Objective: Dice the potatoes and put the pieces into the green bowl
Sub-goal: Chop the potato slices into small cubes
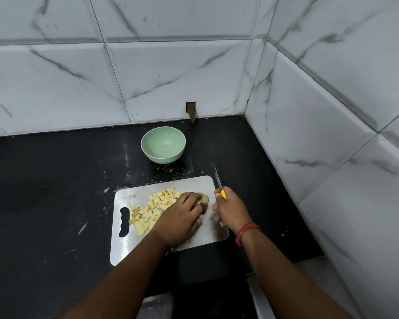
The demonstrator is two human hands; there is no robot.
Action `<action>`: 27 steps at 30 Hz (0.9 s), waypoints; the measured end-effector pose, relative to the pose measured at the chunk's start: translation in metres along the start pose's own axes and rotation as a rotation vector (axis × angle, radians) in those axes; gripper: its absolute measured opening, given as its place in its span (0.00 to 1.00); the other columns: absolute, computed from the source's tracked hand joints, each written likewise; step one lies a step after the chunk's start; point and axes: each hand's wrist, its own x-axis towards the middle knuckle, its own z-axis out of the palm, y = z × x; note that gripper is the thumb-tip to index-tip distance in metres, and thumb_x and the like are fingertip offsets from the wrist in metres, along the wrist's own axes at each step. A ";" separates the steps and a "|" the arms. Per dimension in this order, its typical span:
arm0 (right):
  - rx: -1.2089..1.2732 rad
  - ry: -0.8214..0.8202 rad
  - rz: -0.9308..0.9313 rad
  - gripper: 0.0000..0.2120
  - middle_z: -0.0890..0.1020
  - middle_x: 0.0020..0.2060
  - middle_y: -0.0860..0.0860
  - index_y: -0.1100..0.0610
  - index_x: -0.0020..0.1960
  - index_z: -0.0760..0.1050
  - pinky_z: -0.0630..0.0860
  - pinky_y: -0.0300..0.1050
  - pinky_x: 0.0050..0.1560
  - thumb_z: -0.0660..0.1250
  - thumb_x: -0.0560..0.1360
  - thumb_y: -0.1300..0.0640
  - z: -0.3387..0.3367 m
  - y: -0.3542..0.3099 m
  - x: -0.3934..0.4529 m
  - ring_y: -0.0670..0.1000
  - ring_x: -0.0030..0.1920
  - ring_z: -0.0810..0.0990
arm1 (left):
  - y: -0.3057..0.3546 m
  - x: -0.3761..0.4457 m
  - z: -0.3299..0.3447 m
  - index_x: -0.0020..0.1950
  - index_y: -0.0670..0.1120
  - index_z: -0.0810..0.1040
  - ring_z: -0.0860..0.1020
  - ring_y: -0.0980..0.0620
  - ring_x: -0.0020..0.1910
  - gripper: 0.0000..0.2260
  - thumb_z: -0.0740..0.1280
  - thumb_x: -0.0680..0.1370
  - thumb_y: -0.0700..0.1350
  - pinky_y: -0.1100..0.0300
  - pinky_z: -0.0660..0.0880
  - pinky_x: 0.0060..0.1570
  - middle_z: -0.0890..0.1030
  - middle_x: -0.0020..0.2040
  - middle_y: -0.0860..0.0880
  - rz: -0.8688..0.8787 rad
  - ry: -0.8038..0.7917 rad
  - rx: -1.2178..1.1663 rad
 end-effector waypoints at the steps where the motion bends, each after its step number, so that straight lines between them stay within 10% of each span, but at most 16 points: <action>1: -0.058 -0.004 -0.010 0.07 0.79 0.37 0.54 0.53 0.53 0.72 0.68 0.38 0.25 0.55 0.82 0.54 -0.001 0.002 0.001 0.50 0.27 0.74 | 0.001 0.000 0.000 0.64 0.44 0.77 0.72 0.42 0.65 0.15 0.63 0.81 0.50 0.51 0.74 0.63 0.75 0.66 0.42 -0.001 0.004 0.001; 27: -0.597 -0.068 -0.073 0.11 0.79 0.54 0.62 0.62 0.59 0.70 0.73 0.48 0.48 0.55 0.82 0.56 0.007 0.008 -0.015 0.61 0.53 0.79 | 0.005 -0.003 0.000 0.67 0.41 0.79 0.74 0.41 0.70 0.21 0.58 0.82 0.52 0.49 0.73 0.69 0.78 0.67 0.41 -0.032 -0.025 -0.028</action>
